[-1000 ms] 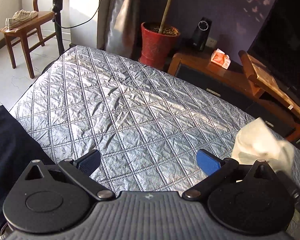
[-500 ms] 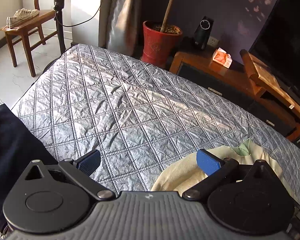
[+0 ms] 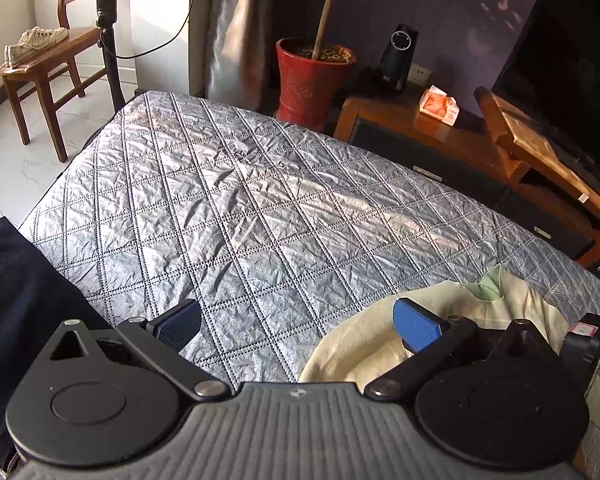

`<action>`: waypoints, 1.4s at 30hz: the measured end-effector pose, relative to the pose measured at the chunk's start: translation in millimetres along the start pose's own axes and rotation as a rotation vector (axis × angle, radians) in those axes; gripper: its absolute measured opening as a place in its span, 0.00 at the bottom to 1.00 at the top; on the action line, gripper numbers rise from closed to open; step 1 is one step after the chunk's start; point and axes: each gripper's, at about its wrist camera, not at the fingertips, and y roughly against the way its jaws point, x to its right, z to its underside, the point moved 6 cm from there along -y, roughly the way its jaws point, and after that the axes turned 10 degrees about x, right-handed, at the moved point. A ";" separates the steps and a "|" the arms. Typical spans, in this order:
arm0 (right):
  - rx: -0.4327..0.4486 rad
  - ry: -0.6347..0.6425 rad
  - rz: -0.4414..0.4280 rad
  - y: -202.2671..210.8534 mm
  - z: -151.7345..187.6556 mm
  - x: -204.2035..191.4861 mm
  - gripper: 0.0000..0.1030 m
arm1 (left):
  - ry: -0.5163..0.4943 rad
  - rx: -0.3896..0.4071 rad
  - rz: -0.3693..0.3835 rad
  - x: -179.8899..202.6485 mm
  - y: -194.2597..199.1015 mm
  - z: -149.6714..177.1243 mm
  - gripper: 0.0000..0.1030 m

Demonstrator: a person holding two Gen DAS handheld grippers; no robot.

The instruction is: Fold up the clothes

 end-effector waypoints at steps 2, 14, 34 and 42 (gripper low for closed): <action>0.017 -0.039 0.011 -13.6 -3.9 6.9 0.76 | 0.002 -0.001 0.000 -0.3 -0.7 -0.4 0.99; 0.265 0.041 0.143 105.4 -18.6 34.6 0.82 | -0.032 -0.007 0.022 7.7 0.0 2.3 0.99; 0.111 0.076 0.213 176.8 97.8 53.1 0.06 | -0.075 -0.013 0.031 24.7 -6.6 8.0 0.99; 0.241 0.126 0.441 210.8 77.8 91.2 0.37 | -0.071 -0.011 0.033 26.7 -6.3 8.6 0.99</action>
